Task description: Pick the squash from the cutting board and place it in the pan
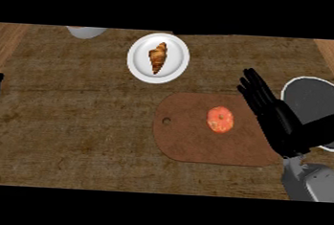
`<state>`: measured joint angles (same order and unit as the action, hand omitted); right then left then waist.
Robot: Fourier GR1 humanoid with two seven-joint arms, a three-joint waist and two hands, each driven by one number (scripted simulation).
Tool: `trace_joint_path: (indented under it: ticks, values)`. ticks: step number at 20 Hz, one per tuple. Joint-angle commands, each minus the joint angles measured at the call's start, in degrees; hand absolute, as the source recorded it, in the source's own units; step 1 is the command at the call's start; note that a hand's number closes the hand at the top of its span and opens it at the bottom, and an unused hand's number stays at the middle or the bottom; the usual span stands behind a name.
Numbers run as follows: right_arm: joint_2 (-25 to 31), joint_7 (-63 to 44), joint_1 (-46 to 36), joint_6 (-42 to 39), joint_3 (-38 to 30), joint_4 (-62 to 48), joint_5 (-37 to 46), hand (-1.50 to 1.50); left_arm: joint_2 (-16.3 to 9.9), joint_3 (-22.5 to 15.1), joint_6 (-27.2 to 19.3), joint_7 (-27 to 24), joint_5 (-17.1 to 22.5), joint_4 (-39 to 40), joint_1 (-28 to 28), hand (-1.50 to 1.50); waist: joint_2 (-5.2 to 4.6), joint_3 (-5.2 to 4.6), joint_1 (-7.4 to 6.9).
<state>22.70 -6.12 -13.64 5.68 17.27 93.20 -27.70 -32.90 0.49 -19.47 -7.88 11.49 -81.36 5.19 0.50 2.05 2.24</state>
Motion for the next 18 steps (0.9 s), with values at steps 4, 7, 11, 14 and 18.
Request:
trace_joint_path:
  ticks: [4,7,11,14,18]
  values:
    - [0.74,10.19,-4.88,1.43,-10.33,-3.40,1.81,1.50,6.37,-4.62,3.46,5.54,4.01,-2.40,3.15,0.00,-0.68,-2.00,-1.94]
    - [10.05,6.18,-3.45,8.81,-9.93,-7.28,14.46,1.50,9.60,-7.03,4.49,10.80,7.61,-4.83,2.87,0.00,-0.49,-2.40,-0.80]
    - [10.88,15.39,8.36,15.22,-9.48,-0.65,22.80,1.50,9.89,-6.77,4.10,14.79,9.21,-6.22,3.33,0.00,0.30,-2.06,1.08]
    - [10.88,14.84,19.02,20.02,-8.33,4.36,27.09,-1.50,10.15,-6.88,4.09,14.31,8.87,-7.56,0.83,0.00,0.20,-2.10,0.11]
    - [18.76,12.74,22.35,15.45,-10.18,7.66,30.26,-1.50,12.45,-8.97,2.62,14.82,6.41,-7.28,2.67,0.00,-0.24,-2.10,-0.86]
